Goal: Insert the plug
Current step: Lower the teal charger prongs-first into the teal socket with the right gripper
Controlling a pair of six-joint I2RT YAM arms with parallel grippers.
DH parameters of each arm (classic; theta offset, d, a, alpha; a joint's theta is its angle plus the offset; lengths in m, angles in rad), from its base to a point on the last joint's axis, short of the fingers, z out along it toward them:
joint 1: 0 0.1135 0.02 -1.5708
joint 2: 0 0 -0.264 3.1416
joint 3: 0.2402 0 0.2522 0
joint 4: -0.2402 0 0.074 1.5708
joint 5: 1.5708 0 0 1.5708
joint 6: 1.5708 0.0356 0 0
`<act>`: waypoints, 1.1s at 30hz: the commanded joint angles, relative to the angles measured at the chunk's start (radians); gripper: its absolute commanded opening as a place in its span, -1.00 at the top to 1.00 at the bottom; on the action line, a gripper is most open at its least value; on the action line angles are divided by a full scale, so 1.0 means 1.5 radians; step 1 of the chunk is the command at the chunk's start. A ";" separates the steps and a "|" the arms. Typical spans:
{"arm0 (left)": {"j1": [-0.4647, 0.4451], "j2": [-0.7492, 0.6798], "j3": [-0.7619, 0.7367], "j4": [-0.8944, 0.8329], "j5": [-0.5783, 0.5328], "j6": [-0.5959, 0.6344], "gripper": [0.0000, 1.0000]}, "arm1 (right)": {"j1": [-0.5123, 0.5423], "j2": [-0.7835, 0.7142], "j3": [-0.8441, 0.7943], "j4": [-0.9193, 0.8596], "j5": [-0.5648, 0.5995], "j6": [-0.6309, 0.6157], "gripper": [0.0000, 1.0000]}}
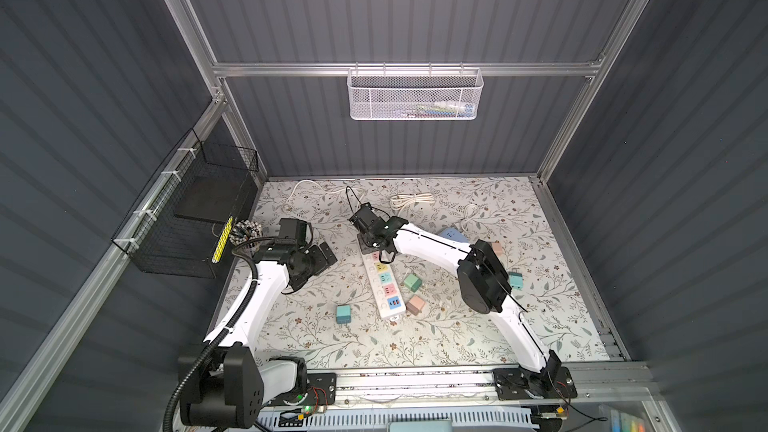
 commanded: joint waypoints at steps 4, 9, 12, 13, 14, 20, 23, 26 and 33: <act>0.004 -0.025 0.004 -0.027 -0.013 -0.001 -1.00 | 0.000 0.017 0.004 -0.083 -0.010 -0.026 0.44; 0.004 -0.028 0.030 -0.047 -0.010 0.011 -1.00 | -0.002 -0.031 0.044 -0.084 -0.033 -0.050 0.05; 0.004 -0.035 0.037 -0.054 -0.012 0.013 -1.00 | -0.003 -0.063 0.050 -0.084 -0.038 -0.064 -0.10; 0.004 -0.037 0.037 -0.054 -0.011 0.014 -1.00 | -0.003 -0.070 0.049 -0.084 -0.039 -0.071 -0.12; 0.004 -0.040 0.038 -0.057 -0.010 0.014 -1.00 | -0.004 -0.078 0.049 -0.088 -0.042 -0.077 -0.14; 0.004 -0.053 0.018 -0.051 -0.002 0.018 -1.00 | -0.026 -0.094 0.019 -0.071 -0.060 -0.087 -0.13; 0.004 -0.045 -0.002 -0.054 -0.005 0.020 -1.00 | -0.032 -0.081 0.024 -0.069 -0.067 -0.094 -0.09; 0.003 -0.033 -0.024 -0.053 0.002 0.022 -1.00 | -0.036 -0.067 0.019 -0.068 -0.069 -0.095 -0.08; 0.003 -0.033 -0.069 -0.046 0.002 0.015 -1.00 | -0.044 -0.056 -0.030 -0.035 -0.069 -0.094 -0.05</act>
